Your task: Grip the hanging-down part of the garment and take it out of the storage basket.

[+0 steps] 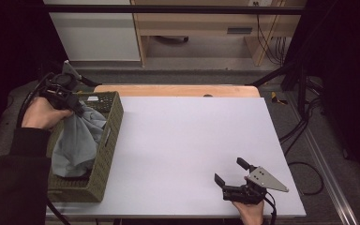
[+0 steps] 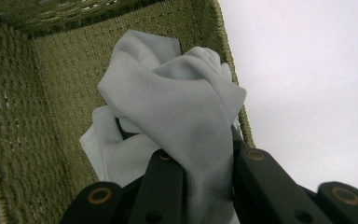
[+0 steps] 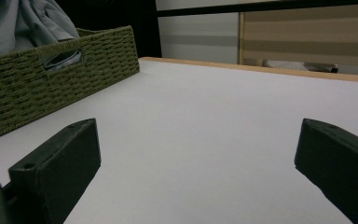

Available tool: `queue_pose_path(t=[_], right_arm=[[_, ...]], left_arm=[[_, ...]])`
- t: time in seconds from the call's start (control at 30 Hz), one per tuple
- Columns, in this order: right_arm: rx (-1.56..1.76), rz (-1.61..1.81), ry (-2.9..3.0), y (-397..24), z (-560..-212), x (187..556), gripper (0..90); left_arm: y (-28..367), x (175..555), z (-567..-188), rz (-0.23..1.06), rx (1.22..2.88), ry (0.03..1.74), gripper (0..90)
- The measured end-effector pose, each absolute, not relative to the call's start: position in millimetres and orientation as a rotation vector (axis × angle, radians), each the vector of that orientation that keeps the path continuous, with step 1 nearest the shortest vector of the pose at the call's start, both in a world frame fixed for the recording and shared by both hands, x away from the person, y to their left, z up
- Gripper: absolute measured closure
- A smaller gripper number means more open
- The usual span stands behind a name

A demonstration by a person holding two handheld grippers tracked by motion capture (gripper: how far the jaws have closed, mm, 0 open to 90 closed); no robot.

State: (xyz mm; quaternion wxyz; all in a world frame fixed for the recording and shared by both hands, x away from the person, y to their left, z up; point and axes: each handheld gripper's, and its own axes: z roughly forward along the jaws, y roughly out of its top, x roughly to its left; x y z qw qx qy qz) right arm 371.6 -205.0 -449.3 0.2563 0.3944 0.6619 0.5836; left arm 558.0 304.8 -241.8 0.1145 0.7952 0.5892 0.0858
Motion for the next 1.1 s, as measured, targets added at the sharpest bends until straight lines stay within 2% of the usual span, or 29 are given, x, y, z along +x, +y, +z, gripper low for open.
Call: queue_pose_path(t=[0.3,0.63,0.73,1.1], right_arm=[[1.048,1.589,1.815,-201.5,-447.6,374.3,0.4],[0.996,1.614,1.861,-186.9,-441.4,380.7,0.7],[0.973,1.637,1.870,-178.0,-436.4,384.3,0.7],[0.867,1.706,1.913,-137.2,-414.7,399.1,0.7]], left_arm=[[308.7,552.0,-221.8,0.301,2.327,1.717,83.1],[307.5,539.0,-175.5,0.398,2.296,1.669,83.2],[306.9,535.0,-160.1,0.427,2.276,1.652,83.2],[304.9,528.4,-139.2,0.471,2.261,1.620,83.1]])
